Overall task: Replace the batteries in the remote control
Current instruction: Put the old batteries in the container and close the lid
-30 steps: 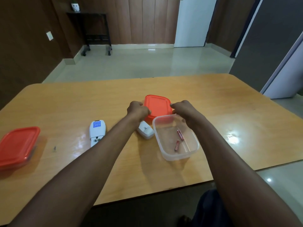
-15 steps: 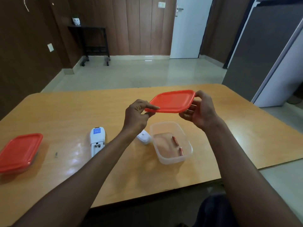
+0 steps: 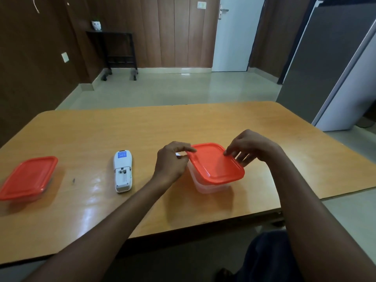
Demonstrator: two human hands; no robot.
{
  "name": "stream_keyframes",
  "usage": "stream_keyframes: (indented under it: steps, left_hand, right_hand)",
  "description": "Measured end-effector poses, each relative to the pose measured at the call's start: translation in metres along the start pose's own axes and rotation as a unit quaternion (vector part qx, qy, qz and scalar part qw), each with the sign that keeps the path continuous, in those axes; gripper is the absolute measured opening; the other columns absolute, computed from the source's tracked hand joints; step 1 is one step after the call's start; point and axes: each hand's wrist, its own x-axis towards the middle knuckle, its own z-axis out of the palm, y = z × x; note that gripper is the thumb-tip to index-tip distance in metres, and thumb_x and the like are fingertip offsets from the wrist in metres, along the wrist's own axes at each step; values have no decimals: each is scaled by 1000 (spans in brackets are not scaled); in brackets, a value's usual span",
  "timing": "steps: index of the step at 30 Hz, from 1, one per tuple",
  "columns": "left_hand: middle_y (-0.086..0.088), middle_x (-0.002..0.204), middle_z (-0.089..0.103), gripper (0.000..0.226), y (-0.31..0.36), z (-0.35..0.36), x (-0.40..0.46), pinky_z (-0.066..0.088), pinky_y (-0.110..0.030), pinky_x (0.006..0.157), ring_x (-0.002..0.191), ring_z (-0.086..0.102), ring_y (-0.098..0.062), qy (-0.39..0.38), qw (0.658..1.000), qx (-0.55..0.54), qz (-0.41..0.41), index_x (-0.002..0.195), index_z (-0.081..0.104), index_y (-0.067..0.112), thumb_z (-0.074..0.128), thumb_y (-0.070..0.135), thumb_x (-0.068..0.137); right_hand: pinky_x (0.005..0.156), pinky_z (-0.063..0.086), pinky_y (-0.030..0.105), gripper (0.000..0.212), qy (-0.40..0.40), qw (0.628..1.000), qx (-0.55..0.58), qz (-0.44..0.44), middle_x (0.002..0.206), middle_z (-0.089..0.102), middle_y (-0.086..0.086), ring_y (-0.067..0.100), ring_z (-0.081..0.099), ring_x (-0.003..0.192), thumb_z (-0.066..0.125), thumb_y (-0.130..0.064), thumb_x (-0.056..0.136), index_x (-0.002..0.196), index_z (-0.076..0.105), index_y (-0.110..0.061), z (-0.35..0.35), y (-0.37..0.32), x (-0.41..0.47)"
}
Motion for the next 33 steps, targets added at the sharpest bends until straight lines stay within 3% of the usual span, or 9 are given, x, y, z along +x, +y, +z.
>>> stream_keyframes:
  steps: [3, 5, 7, 10, 13, 19, 27, 33]
  left_hand:
    - [5, 98, 71, 31, 1, -2, -12, 57, -26, 70, 77, 69, -12, 39, 995, -8, -91, 106, 76, 24, 62, 7, 84]
    - [-6, 90, 74, 27, 3, -2, -20, 64, -38, 73, 68, 72, -20, -1, 978, -98, -186, 115, 71, 17, 68, 15, 89]
    - [-14, 87, 75, 45, 0, -2, -27, 64, -44, 79, 71, 74, -25, -55, 957, -166, -232, 128, 62, 10, 77, 20, 87]
    - [-20, 102, 74, 66, -2, -4, -30, 64, -38, 73, 79, 75, -30, -79, 935, -229, -259, 138, 53, 0, 83, 11, 81]
    - [-25, 108, 73, 59, 0, -5, -31, 65, -36, 69, 81, 75, -33, -66, 917, -281, -277, 133, 58, -4, 82, 2, 79]
    - [-20, 101, 75, 44, 4, -1, -30, 61, -31, 53, 59, 73, -21, -41, 886, -337, -316, 118, 65, 2, 80, -5, 78]
    - [-18, 98, 75, 37, 3, 2, -27, 63, -35, 52, 53, 70, -20, -34, 879, -333, -340, 111, 65, 3, 79, -7, 78]
    - [-18, 95, 74, 35, 8, 5, -24, 60, -32, 47, 52, 68, -19, -30, 886, -313, -341, 111, 64, 4, 75, -9, 80]
  right_hand:
    - [67, 64, 51, 25, -7, 1000, -14, 7, 84, 74, 21, 37, 72, 64, 83, -5, 77, 95, 72, 8, 5, -2, 0]
    - [65, 64, 50, 23, -7, 1000, -15, 6, 84, 74, 22, 37, 71, 63, 81, -3, 79, 96, 72, 10, 7, -3, 0]
    - [61, 64, 48, 20, -6, 1000, -17, 2, 87, 73, 23, 35, 71, 63, 78, -2, 81, 97, 71, 10, 10, -4, 1]
    - [56, 62, 44, 18, -10, 1000, -28, -2, 93, 73, 23, 31, 71, 67, 74, -2, 84, 99, 71, 7, 17, -7, 2]
    - [56, 63, 44, 18, -17, 999, -27, -2, 96, 72, 21, 30, 72, 75, 72, 1, 86, 102, 71, 9, 18, -9, 3]
    - [64, 64, 49, 19, -28, 999, -29, 1, 99, 72, 25, 34, 72, 83, 71, 1, 87, 104, 71, 8, 16, -8, 6]
    - [61, 64, 45, 18, -39, 999, -30, 13, 90, 70, 24, 32, 69, 74, 70, 2, 88, 105, 70, 10, 17, -9, 10]
    - [58, 63, 45, 19, -54, 996, -63, 25, 104, 65, 26, 33, 68, 76, 62, -3, 94, 109, 66, 9, 21, -10, 11]
